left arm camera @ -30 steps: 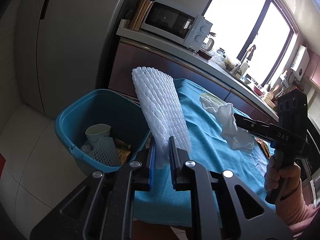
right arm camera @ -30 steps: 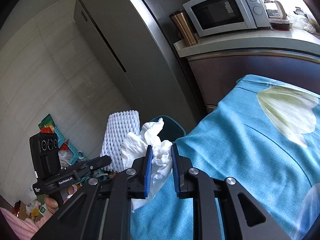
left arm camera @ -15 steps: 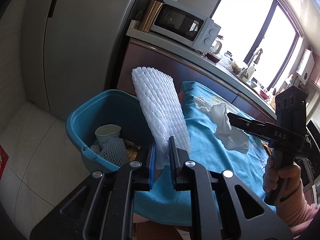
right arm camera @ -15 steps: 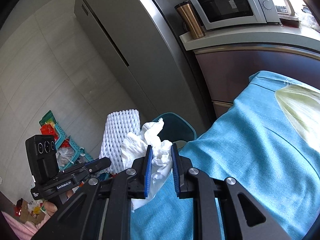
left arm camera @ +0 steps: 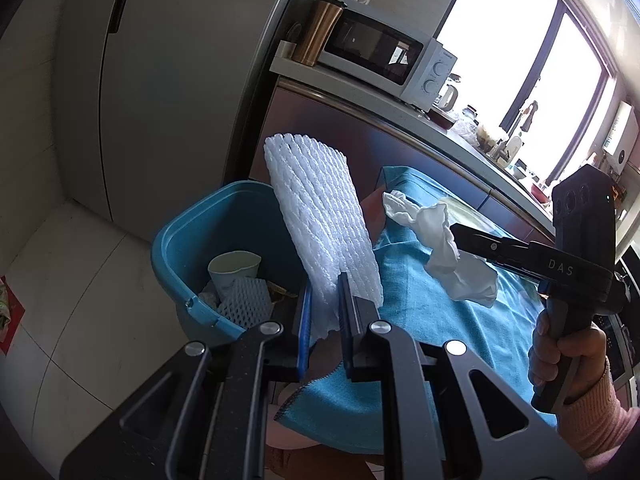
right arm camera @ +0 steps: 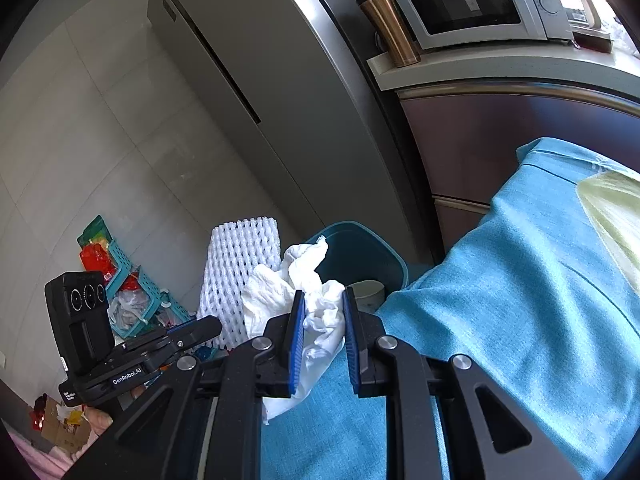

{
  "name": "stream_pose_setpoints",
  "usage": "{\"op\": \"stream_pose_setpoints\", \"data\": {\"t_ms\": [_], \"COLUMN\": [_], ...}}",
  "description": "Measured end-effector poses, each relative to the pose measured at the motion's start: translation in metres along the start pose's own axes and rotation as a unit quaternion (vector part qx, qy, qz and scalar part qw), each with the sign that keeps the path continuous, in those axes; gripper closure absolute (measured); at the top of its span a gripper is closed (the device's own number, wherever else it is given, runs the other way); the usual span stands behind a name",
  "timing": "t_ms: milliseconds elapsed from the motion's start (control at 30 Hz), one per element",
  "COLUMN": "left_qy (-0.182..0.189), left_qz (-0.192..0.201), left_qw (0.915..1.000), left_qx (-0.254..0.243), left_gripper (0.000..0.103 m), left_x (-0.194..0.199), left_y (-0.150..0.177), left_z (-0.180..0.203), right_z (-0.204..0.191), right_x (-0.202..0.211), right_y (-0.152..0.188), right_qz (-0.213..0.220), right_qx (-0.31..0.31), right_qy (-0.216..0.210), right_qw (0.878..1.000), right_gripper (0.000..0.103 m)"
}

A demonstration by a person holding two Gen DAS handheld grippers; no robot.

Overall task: Collect trash
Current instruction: 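Carry the netting in the left tool and the tissue in the right tool over the bin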

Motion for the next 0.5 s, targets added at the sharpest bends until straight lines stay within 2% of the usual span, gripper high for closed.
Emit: {"op": "stream_pose_setpoints", "data": {"t_ms": [500], "left_qy": [-0.019], "left_qz": [-0.012], "left_qw": [0.9997], "left_qx": [0.009], "left_gripper": [0.09], "left_x": [-0.017], "left_y": [0.002], "left_z": [-0.017], "right_z": [-0.005], "right_x": [-0.029], "right_y": [0.001], "right_qz": [-0.019], "right_qx": [0.002], "right_qy": [0.015], "right_qw": [1.0], "right_gripper": [0.086]}}
Point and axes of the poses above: each gripper's, at about its wrist camera, not at the fingertips, and x roughly against the way its jaws point, z to its right, y to its underside, the point moved 3 cm from there along -x, roughly the way its jaws point, and after that the axes turned 9 degrees about z, right-handed, at the moved point
